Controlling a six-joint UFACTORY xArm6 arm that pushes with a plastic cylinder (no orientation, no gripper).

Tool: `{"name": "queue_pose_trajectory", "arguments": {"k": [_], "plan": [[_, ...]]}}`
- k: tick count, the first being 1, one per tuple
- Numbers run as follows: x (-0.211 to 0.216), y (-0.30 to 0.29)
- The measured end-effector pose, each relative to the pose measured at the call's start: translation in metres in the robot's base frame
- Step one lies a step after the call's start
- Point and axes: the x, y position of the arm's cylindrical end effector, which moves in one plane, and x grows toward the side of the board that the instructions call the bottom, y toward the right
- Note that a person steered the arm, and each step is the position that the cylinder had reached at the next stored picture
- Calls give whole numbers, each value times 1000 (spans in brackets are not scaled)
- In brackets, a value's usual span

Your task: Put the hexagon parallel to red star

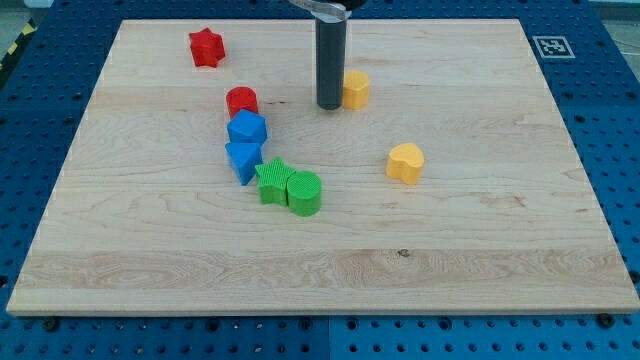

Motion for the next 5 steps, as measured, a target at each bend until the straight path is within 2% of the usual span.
{"name": "queue_pose_trajectory", "arguments": {"k": [1,2,3,4,5], "plan": [[32,3],[26,15],[-18,12],[-22,12],[-8,41]]}}
